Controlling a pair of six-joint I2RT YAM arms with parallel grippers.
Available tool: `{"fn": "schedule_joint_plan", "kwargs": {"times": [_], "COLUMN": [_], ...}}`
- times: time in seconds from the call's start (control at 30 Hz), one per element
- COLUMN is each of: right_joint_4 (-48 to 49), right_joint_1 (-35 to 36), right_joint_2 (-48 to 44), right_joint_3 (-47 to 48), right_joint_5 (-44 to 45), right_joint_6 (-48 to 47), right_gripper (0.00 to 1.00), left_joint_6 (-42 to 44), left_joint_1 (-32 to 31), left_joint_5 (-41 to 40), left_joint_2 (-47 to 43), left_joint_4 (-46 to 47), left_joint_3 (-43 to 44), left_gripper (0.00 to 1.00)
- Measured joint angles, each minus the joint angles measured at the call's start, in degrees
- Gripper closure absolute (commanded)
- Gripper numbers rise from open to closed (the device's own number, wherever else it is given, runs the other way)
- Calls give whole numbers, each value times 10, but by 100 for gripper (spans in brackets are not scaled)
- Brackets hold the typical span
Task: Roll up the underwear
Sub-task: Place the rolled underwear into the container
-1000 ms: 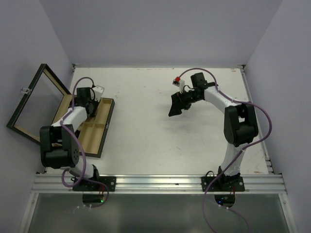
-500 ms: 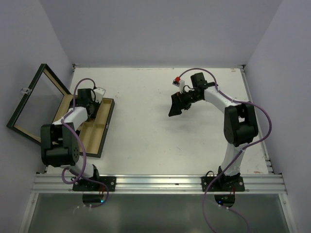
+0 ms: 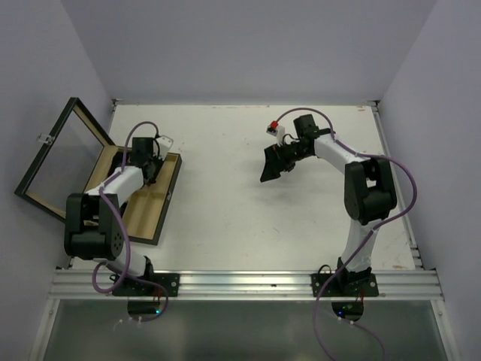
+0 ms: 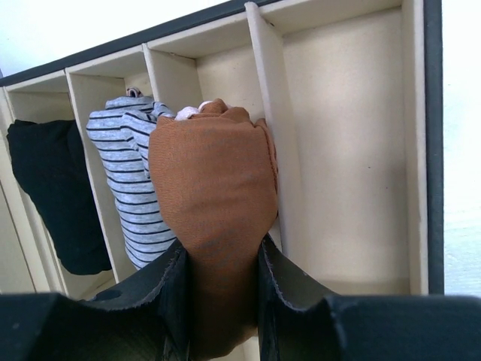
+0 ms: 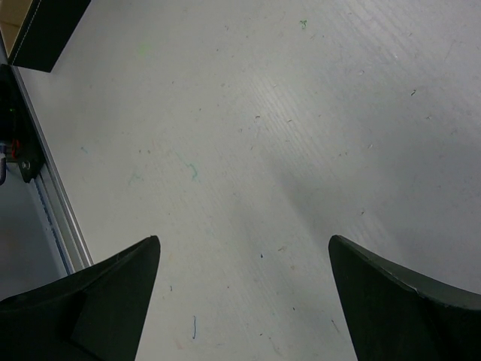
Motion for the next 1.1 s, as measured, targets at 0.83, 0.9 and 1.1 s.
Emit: {"fn": "schedule_joint_plan", "kwargs": {"times": [0.83, 0.9, 1.1], "right_joint_4": [-10, -10, -10], "right_joint_1": [0, 0, 0], "right_joint_2": [0, 0, 0], "right_joint_3": [-1, -1, -1], "right_joint_5": [0, 0, 0], "right_joint_6": [-4, -4, -4], "right_gripper": [1, 1, 1], "left_joint_6": [-24, -24, -23], "left_joint_1": [71, 72, 76], "left_joint_5": [117, 122, 136], "left_joint_2": [104, 103, 88], "left_joint_4": [-1, -2, -16], "left_joint_3": [56, 56, 57], "left_gripper": [64, 57, 42]}}
